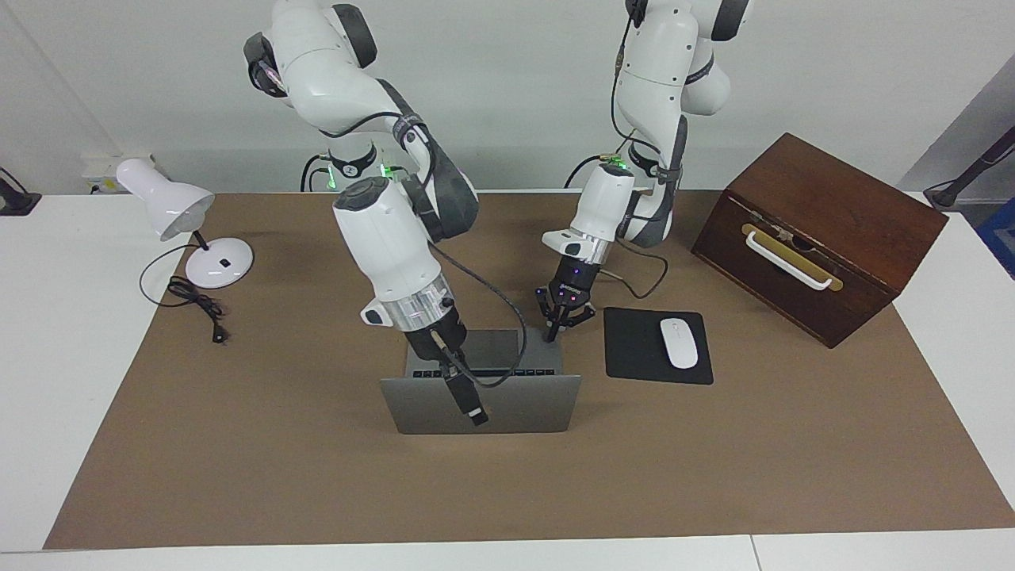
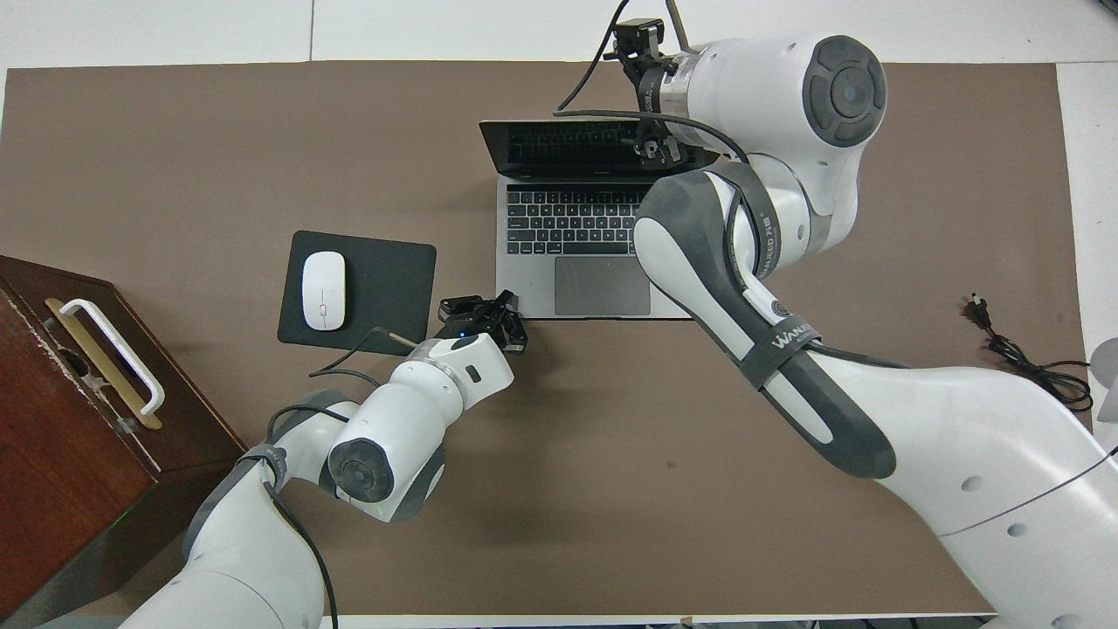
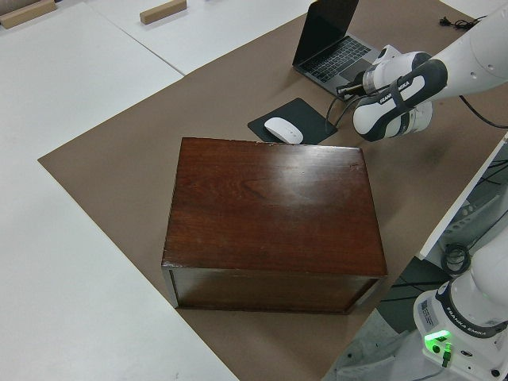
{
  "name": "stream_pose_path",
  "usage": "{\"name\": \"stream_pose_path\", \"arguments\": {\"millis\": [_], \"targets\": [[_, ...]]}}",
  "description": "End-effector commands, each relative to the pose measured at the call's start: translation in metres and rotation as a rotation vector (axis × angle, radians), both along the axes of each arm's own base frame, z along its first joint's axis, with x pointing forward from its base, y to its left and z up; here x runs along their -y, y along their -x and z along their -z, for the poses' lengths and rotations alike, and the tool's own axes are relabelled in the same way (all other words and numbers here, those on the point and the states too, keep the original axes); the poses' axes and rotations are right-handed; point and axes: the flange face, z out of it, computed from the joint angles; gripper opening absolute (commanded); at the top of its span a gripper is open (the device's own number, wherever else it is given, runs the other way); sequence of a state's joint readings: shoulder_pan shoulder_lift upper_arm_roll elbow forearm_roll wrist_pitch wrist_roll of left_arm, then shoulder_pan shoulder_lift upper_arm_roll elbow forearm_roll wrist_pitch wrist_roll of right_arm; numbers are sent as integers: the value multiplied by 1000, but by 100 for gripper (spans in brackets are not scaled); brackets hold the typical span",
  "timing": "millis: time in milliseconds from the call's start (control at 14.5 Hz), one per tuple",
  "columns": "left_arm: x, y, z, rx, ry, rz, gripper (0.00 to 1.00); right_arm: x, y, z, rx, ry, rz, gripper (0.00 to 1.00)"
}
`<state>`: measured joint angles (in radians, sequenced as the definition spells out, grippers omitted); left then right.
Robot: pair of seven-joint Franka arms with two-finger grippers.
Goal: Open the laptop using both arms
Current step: 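Lift the lid up and away from the robot with the right gripper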
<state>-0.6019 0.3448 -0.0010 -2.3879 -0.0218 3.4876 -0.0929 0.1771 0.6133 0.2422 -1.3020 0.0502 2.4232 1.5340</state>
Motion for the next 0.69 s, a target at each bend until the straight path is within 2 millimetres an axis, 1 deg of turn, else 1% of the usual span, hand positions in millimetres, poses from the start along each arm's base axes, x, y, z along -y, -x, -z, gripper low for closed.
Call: {"name": "stream_pose_path", "arguments": {"millis": [0, 69, 138, 207, 275, 344, 413, 482, 551, 620], "targets": [[-1, -6, 11, 8, -15, 5, 0, 12, 4, -30, -4, 70, -70, 100], [-1, -6, 11, 7, -14, 4, 0, 16, 6, -41, 18, 89, -105, 100], [-1, -6, 11, 5, -14, 3, 0, 24, 9, -59, 40, 112, -124, 100], [-1, -6, 11, 3, -10, -3, 0, 33, 15, -73, 21, 141, -148, 100], [0, -8, 10, 3, -1, -11, 0, 42, 20, -78, -17, 171, -190, 100], [1, -10, 7, -1, 13, -26, 0, 49, 26, -83, -45, 202, -245, 100], [3, -13, 3, -1, 35, -44, 0, 55, 33, -97, -33, 243, -311, 100], [6, -15, 0, -3, 49, -56, 0, 65, 40, -120, 1, 285, -381, 100], [6, -16, -2, -5, 54, -62, 0, 76, 45, -130, 16, 337, -456, 100], [7, -16, -3, -14, 56, -68, 0, 81, 54, -145, 29, 429, -557, 100]]}}
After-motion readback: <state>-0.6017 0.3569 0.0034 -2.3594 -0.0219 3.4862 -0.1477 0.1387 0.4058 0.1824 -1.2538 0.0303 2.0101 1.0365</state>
